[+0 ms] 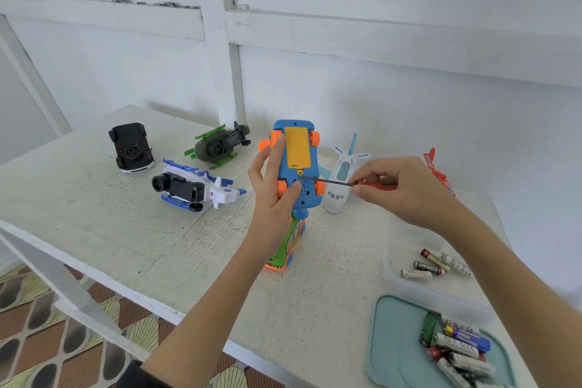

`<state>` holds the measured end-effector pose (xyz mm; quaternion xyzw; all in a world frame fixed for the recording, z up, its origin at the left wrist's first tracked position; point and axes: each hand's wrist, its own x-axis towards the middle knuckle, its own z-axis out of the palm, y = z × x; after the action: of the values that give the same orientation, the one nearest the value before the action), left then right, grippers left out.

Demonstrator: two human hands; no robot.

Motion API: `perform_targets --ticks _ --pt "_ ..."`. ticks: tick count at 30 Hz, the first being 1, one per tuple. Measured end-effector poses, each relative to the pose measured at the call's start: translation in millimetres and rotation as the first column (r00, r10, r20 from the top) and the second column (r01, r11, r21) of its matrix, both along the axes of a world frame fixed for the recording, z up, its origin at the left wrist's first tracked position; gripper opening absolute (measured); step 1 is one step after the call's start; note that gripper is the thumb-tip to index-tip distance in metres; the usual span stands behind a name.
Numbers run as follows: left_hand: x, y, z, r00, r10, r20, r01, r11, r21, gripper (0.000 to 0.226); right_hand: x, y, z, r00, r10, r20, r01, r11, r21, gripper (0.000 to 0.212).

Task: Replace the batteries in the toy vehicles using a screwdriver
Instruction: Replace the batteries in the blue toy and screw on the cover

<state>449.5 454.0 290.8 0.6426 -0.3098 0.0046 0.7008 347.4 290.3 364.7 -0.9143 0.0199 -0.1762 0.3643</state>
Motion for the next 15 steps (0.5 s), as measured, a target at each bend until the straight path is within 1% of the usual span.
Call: perform_targets --ticks 3,8,12,15 --pt "0.3 -0.6 -0.5 1.000 0.013 0.024 -0.013 1.000 0.010 0.065 -0.9 1.8 1.0 1.000 -0.013 -0.021 0.013 1.000 -0.018 0.008" --pt "-2.5 -2.9 0.0 0.999 0.039 -0.005 -0.039 0.999 0.019 0.068 -1.3 3.2 0.6 0.996 -0.058 -0.063 0.056 0.998 -0.041 0.011" --pt "-5.6 -5.4 3.5 0.997 0.044 -0.065 -0.045 0.999 -0.012 0.068 -1.9 4.5 -1.4 0.997 -0.071 -0.033 0.068 0.995 -0.071 0.013" --pt "-6.7 -6.0 5.6 0.996 0.049 -0.077 -0.052 0.998 -0.031 0.069 -2.0 4.8 -3.0 0.998 -0.057 0.011 0.058 0.994 -0.094 0.013"
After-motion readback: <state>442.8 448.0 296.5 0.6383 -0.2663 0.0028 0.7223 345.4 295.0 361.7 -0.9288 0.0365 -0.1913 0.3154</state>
